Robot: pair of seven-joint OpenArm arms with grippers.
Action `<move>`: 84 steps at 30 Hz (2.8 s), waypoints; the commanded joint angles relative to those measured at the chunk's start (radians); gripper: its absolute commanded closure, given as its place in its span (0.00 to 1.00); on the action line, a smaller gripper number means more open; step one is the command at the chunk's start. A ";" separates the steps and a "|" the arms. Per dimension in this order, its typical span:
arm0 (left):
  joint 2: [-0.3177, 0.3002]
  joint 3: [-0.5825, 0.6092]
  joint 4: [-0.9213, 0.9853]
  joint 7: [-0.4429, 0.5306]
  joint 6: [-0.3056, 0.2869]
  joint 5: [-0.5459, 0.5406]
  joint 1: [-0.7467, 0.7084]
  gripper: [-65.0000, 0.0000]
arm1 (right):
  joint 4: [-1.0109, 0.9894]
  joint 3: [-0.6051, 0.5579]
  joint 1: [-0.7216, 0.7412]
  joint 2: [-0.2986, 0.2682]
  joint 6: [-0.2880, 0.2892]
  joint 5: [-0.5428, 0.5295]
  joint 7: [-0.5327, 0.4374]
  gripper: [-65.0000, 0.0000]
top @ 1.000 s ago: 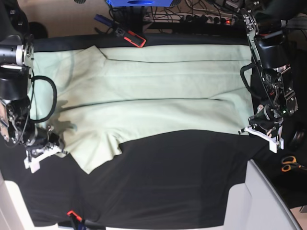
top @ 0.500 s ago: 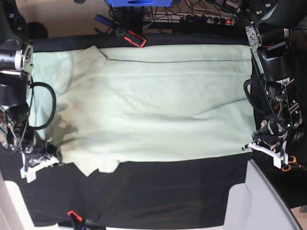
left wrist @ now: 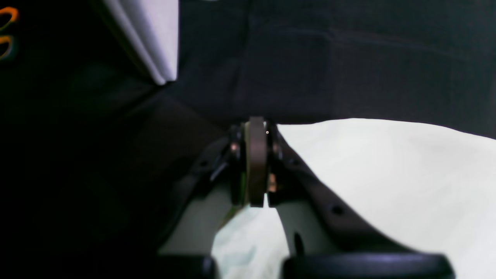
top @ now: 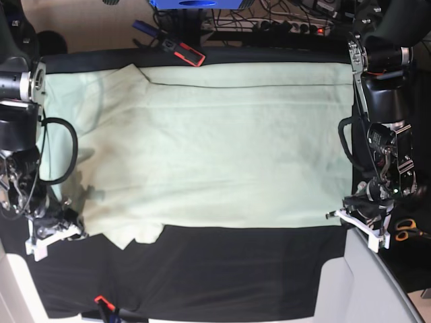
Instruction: Fold the T-shirt properly
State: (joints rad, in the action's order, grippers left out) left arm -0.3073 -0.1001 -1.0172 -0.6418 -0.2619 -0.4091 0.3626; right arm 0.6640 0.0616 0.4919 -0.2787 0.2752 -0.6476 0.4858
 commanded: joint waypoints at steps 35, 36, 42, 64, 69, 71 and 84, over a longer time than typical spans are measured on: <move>-0.077 -0.005 -0.295 -0.112 -0.144 -0.006 -0.363 1.00 | 0.317 0.171 -0.250 -0.023 0.009 -0.013 0.192 1.00; -0.077 -0.005 -0.303 -0.112 -0.144 -0.006 -0.373 1.00 | 0.325 0.183 -0.259 -0.012 0.009 -0.013 0.201 1.00; -0.076 -0.005 -0.317 -0.111 -0.144 -0.006 -0.411 1.00 | 0.400 0.244 -0.319 0.023 0.009 -0.011 0.259 1.00; -0.082 0.003 -0.312 -0.108 -0.145 0.166 -0.435 1.00 | 0.454 0.248 -0.410 0.023 0.008 -0.005 0.264 1.00; -0.062 0.004 -0.311 -0.108 -0.145 0.172 -0.435 1.00 | 0.452 0.246 -0.411 0.023 0.008 -0.004 0.264 1.00; -0.062 0.004 -0.309 -0.108 -0.145 0.172 -0.435 1.00 | 0.452 0.246 -0.411 0.023 0.008 -0.004 0.264 1.00; -0.065 0.004 -0.309 -0.112 -0.144 0.172 -0.437 0.93 | 0.452 0.254 -0.414 0.029 0.006 -0.011 0.297 0.85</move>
State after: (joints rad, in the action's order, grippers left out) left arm -0.3546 -0.0898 -1.3136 -0.7631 -0.4164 -0.2359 -0.0841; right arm 1.0973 0.3080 0.0628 -0.2344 0.2752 -0.6468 0.7933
